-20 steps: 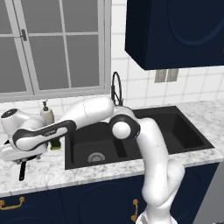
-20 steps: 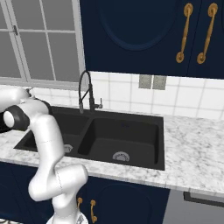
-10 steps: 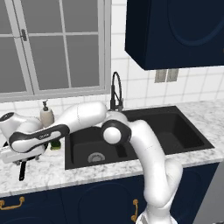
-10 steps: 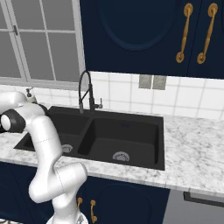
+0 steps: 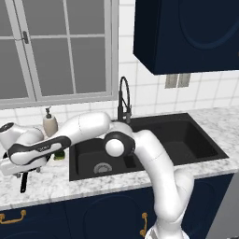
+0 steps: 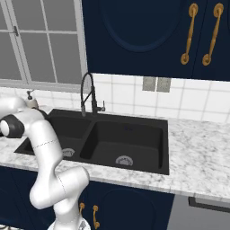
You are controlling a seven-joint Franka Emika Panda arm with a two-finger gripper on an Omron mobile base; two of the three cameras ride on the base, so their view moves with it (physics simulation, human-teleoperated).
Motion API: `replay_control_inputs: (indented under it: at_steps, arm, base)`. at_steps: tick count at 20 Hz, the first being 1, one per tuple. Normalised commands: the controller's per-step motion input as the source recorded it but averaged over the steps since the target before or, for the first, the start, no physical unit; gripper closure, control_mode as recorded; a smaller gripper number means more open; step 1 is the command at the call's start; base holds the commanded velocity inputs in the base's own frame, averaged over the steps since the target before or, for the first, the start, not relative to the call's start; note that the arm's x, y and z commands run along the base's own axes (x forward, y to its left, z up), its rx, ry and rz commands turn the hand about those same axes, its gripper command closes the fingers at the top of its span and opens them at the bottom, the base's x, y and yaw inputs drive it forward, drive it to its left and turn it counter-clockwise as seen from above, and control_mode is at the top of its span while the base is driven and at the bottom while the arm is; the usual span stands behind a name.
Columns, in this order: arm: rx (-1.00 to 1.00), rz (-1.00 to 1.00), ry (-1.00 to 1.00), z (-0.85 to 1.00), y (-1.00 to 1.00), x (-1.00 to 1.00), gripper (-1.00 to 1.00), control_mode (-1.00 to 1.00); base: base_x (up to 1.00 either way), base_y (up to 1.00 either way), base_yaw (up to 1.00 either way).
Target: Pick the pan and sponge and place them into the sink. Then turn on the water.
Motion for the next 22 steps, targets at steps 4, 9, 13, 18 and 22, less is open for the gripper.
replay_control_inputs:
  at_steps: [4, 9, 13, 18, 22]
  arm:
    - [0.00, 0.00, 0.00, -0.17, 0.09, 0.00, -1.00, -1.00]
    - [0.00, 0.00, 0.00, -0.08, 0.18, 0.02, -1.00, -1.00]
    - [0.00, 0.00, 0.00, -0.04, 0.19, 0.13, -1.00, -1.00]
    - [0.00, 0.00, 0.00, -0.13, 0.03, 0.07, 1.00, -1.00]
    - [0.00, 0.00, 0.04, 0.00, 0.00, 0.00, 1.00, -1.00]
  base:
    - [0.00, 0.00, 0.00]
    - [0.00, 0.00, 0.00]
    - [0.00, 0.00, 0.00]
    - [0.00, 0.00, 0.00]
    - [0.00, 0.00, 0.00]
